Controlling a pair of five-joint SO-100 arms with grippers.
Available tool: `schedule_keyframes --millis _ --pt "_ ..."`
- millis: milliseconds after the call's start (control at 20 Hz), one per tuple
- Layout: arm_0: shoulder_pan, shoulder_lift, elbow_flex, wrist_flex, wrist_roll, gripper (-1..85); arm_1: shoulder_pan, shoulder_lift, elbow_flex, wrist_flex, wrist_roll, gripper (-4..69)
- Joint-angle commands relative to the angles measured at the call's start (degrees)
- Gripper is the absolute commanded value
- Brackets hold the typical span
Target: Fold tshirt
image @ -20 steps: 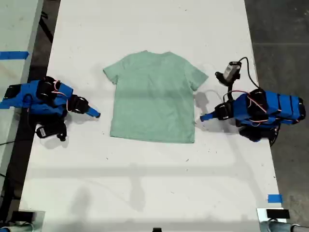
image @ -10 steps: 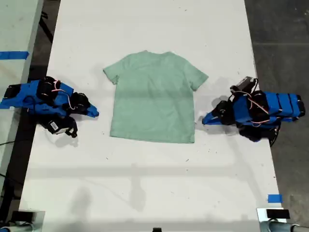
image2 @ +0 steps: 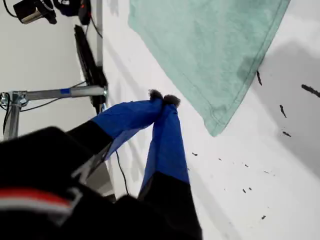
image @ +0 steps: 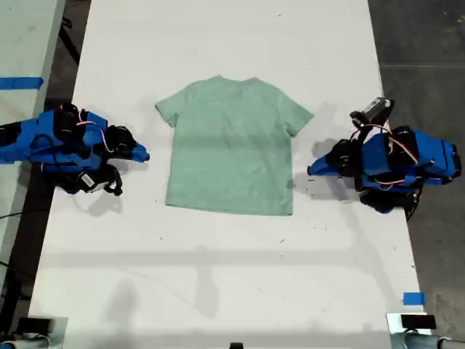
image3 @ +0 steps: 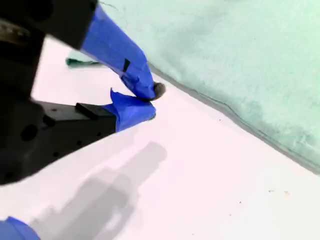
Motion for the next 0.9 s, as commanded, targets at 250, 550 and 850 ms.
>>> schedule_keyframes --millis 250,550,850 --pt "-12.1 -27.6 -31.6 5.2 15.6 0.1 12.6 -17.6 -24.0 0.1 -19.0 0.2" --pt "-21.9 -36.2 -45.2 12.3 23.5 0.1 22.2 -41.0 -47.0 7.2 -30.6 0.2" --pt "-29.7 -46.1 -55.0 15.7 29.1 0.1 33.2 -61.2 -66.1 16.7 -40.5 0.1"
